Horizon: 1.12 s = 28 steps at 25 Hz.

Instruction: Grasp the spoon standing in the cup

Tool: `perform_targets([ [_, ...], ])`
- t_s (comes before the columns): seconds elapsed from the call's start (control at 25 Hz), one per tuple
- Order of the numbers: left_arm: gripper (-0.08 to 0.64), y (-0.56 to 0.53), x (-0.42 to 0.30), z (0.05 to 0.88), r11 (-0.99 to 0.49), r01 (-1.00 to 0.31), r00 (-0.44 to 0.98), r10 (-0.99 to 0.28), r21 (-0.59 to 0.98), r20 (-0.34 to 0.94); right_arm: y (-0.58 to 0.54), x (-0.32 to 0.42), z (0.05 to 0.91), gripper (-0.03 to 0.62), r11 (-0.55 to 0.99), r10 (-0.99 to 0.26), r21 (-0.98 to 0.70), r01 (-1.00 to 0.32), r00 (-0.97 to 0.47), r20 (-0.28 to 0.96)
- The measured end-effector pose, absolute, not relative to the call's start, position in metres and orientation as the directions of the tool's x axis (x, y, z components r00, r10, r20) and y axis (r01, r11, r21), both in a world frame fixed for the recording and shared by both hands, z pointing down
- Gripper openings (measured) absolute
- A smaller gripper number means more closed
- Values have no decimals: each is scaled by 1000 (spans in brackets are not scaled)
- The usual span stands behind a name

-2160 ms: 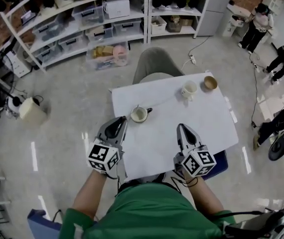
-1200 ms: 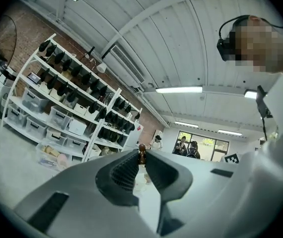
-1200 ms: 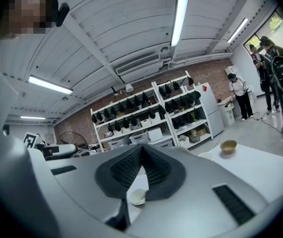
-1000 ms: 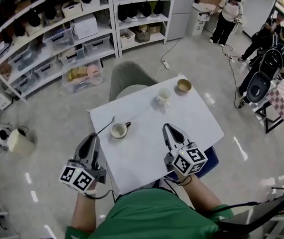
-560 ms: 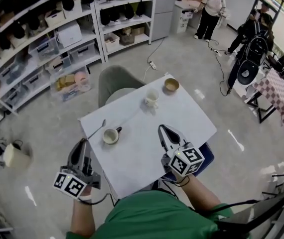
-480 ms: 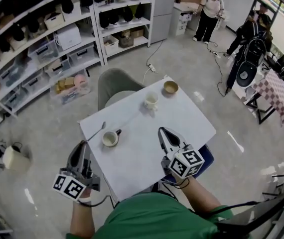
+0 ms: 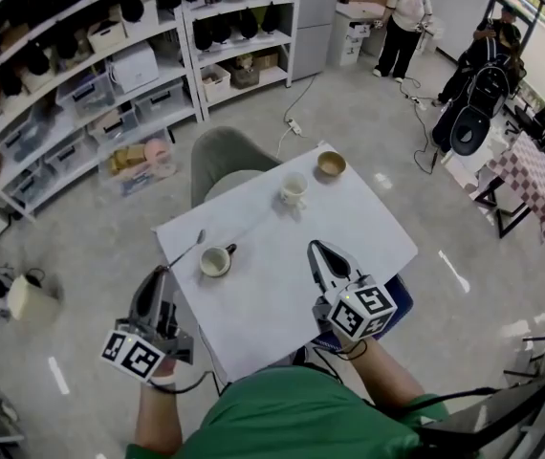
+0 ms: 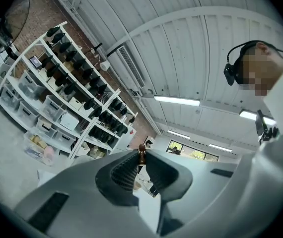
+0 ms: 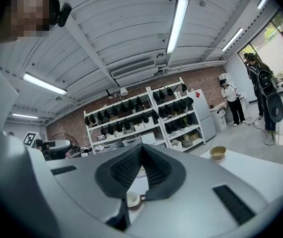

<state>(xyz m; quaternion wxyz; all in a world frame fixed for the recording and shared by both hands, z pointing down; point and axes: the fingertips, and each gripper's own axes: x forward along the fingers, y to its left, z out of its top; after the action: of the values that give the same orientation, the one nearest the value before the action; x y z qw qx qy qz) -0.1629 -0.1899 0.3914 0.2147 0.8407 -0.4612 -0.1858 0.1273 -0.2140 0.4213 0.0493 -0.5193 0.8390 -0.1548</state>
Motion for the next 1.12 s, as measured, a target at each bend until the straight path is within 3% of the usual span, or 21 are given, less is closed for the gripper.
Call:
perform_targets([
  [1.12, 57, -191, -194, 387, -449, -704, 469, -876, 551, -115, -227, 103, 403, 21, 431, -883, -312, -847, -467, 47],
])
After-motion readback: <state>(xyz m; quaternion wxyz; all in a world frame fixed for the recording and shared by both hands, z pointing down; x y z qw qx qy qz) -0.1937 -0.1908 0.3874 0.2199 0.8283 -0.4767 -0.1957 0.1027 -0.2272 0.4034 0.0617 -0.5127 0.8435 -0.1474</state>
